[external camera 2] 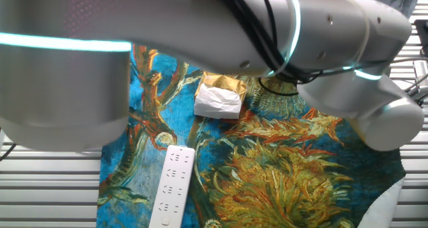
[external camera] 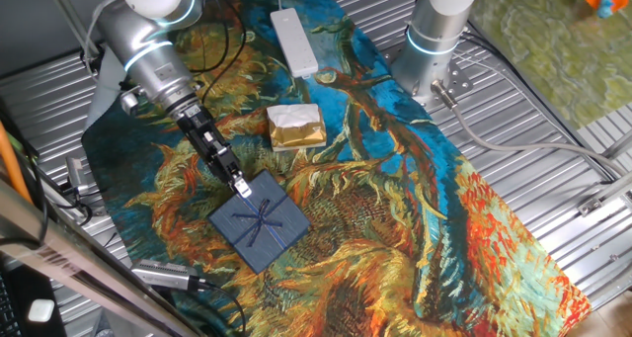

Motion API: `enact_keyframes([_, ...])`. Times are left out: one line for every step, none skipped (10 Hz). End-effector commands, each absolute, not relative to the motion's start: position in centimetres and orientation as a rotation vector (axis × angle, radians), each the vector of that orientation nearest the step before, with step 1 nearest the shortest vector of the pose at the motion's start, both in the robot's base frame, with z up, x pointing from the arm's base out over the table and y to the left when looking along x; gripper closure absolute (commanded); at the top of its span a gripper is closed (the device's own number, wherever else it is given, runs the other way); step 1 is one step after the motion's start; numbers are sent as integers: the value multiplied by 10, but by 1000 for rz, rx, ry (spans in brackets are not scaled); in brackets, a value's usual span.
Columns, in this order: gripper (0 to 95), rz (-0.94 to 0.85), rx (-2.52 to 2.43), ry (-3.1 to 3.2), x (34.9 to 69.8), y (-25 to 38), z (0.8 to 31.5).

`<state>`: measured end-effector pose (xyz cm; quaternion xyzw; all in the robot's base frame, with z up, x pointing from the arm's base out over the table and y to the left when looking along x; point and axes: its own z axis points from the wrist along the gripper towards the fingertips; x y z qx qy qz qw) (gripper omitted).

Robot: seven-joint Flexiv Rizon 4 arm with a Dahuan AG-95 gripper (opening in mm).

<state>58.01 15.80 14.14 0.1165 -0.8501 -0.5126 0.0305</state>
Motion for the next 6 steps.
enact_keyframes([950, -1576, 375, -2611, 580, 158, 142])
enact_keyframes([950, -1575, 380, -2607, 580, 158, 142])
enact_keyframes([950, -1573, 386, -2604, 580, 158, 142])
enact_keyframes([950, -1570, 388, -2601, 580, 158, 142])
enact_keyframes([950, -1561, 401, -2602, 580, 158, 142])
enact_keyframes([950, -1549, 417, -2603, 580, 158, 142])
